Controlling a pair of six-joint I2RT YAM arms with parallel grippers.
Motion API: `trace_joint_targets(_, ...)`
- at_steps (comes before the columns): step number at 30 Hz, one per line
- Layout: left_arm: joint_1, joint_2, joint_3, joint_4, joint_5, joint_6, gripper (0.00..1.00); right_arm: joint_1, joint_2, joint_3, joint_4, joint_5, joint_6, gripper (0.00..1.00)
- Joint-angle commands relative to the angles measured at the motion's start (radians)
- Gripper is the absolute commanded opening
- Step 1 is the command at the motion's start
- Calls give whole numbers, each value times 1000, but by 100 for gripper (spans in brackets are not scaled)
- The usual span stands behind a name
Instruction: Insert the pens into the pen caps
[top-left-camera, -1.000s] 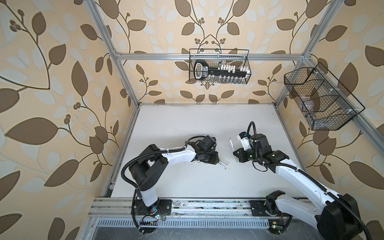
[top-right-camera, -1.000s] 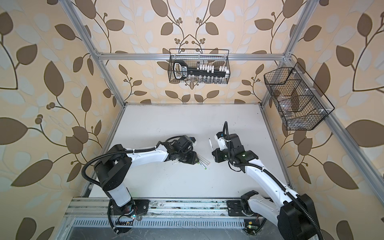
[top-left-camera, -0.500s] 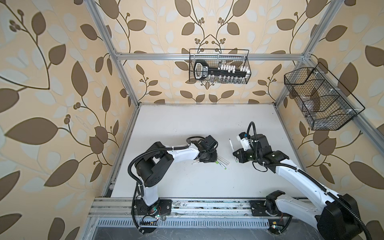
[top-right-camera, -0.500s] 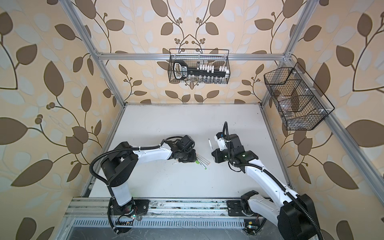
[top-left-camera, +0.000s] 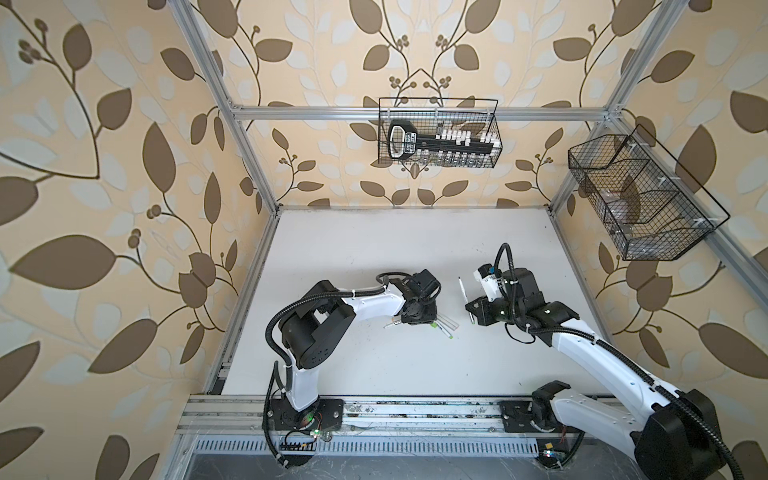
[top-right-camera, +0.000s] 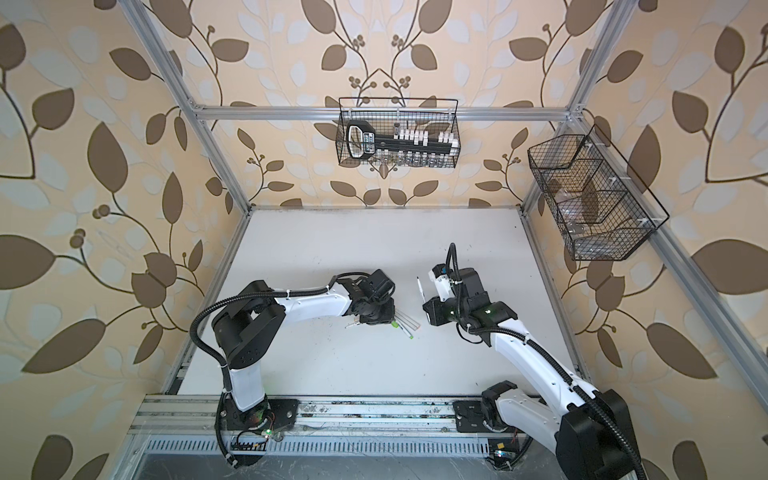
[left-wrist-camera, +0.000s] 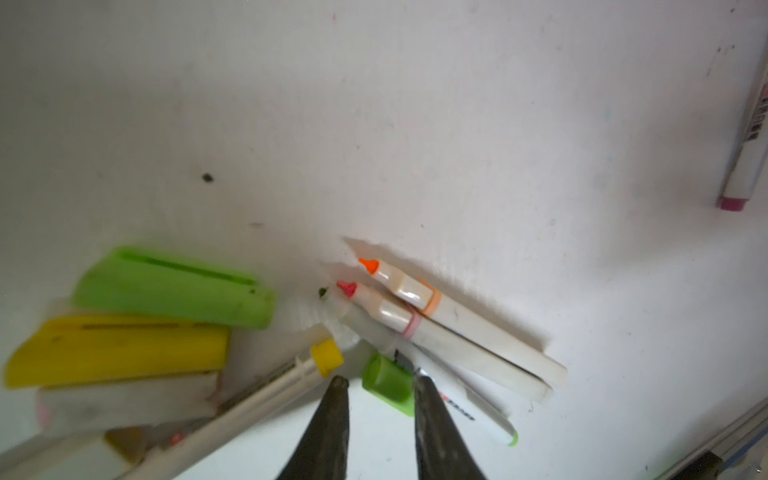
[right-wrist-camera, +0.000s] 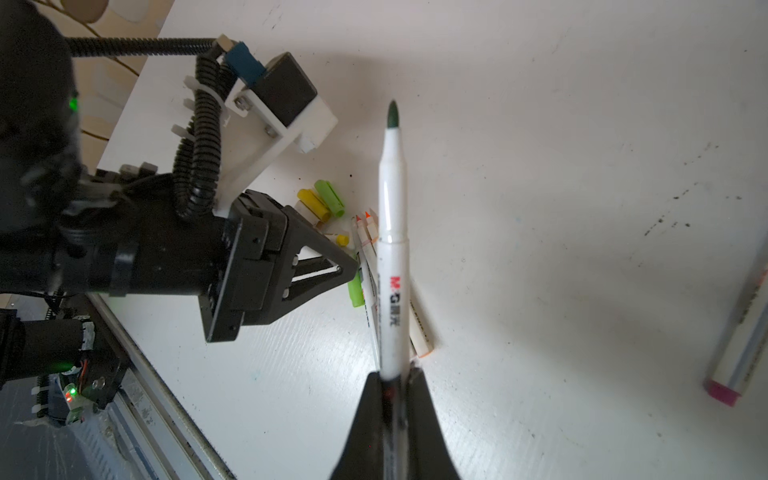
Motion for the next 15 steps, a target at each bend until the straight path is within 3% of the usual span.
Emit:
trace_joint_targets(1, -18, 11, 33, -63, -39, 4, 28, -4, -19, -20, 10, -19, -11, 2)
trace_joint_targets(15, -70, -1, -1, -228, -128, 42, 27, -4, -44, -24, 9, -23, -8, 2)
